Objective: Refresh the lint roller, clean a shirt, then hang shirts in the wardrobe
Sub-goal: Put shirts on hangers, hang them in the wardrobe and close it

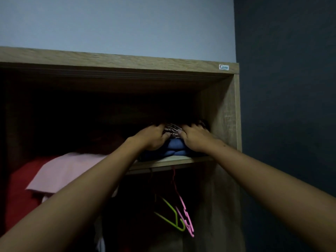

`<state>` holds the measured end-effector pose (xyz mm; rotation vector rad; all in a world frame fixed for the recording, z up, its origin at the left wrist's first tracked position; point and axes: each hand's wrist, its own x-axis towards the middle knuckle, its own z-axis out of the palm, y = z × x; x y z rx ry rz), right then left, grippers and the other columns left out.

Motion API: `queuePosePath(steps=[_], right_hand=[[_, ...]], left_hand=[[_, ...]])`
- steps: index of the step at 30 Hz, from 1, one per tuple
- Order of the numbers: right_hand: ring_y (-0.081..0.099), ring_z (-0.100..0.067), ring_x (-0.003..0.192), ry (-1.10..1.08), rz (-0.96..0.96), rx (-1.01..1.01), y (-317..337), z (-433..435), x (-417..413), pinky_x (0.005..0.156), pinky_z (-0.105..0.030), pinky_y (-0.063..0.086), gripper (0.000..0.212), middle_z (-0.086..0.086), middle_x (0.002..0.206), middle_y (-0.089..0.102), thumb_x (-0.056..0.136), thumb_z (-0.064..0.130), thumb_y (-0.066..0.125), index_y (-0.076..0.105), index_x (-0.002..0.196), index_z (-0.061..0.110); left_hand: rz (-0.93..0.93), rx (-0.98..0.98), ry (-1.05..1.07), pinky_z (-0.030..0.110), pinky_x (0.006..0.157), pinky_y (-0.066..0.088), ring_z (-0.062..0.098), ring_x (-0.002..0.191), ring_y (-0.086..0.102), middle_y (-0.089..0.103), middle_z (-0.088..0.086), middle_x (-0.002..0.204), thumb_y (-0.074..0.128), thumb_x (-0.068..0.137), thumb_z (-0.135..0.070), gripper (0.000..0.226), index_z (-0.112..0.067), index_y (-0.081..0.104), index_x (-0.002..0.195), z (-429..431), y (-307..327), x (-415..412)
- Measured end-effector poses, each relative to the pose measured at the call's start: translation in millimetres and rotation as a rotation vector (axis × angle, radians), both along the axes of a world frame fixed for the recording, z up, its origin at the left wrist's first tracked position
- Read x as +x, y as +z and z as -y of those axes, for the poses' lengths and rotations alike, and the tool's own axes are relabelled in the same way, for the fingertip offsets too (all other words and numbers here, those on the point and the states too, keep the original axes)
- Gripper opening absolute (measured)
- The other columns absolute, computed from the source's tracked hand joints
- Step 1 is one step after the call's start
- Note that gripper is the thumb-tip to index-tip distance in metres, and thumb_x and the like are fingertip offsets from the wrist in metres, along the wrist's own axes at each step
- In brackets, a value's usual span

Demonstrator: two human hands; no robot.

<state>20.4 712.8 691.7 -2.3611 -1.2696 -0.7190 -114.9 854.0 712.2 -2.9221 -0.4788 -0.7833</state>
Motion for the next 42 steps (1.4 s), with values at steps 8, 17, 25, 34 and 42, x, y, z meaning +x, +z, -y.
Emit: queuePosePath(steps=[8, 17, 25, 34, 42], right_hand=[[0.052, -0.028, 0.11, 0.345, 0.101, 0.318, -6, -36, -92, 0.092, -0.042, 0.046, 0.024, -0.008, 0.115, 0.058, 0.095, 0.033, 0.051, 0.056, 0.113, 0.019], [0.06, -0.021, 0.078, 0.453, -0.035, 0.283, -21, -66, -124, 0.065, -0.034, 0.048, 0.021, 0.0, 0.079, 0.063, 0.094, 0.036, 0.055, 0.058, 0.08, 0.021], [0.071, -0.028, 0.057, 0.427, -0.619, 0.412, 10, -94, -140, 0.046, -0.025, 0.055, 0.061, -0.018, 0.072, 0.072, 0.091, 0.062, 0.05, 0.067, 0.079, 0.004], [0.07, -0.022, 0.071, 0.403, -0.551, 0.215, -11, -113, -149, 0.057, -0.032, 0.053, 0.017, -0.011, 0.077, 0.074, 0.073, 0.015, 0.072, 0.075, 0.085, 0.003], [0.068, -0.002, 0.098, 1.022, -0.397, 0.449, -4, -62, -170, 0.089, -0.019, 0.053, 0.032, 0.004, 0.101, 0.076, 0.077, -0.003, 0.068, 0.075, 0.101, 0.017]], left_hand=[[-0.058, 0.006, 0.504, 0.041, 0.094, 0.048, 0.035, 0.119, 0.061, 0.064, 0.014, 0.13, 0.06, 0.081, -0.072, 0.07, -0.015, 0.063, 0.122, -18, -18, -135], [0.186, 0.003, 0.49, 0.046, 0.087, 0.051, 0.047, 0.104, 0.064, 0.067, 0.026, 0.111, 0.057, 0.094, -0.024, 0.028, -0.005, 0.07, 0.108, -44, -49, -143], [0.842, -0.018, -0.138, 0.024, 0.069, 0.049, 0.014, 0.078, 0.068, 0.072, -0.001, 0.08, 0.061, 0.097, -0.015, 0.013, -0.008, 0.068, 0.088, -1, -8, -186], [0.199, -0.164, -0.182, 0.027, 0.081, 0.055, 0.002, 0.088, 0.07, 0.077, -0.009, 0.087, 0.071, 0.091, -0.04, 0.021, -0.021, 0.079, 0.091, 0, -62, -217], [0.474, -0.153, 0.101, 0.032, 0.093, 0.049, 0.022, 0.106, 0.065, 0.068, 0.006, 0.118, 0.066, 0.093, -0.033, 0.038, -0.017, 0.062, 0.127, -45, -46, -228]])
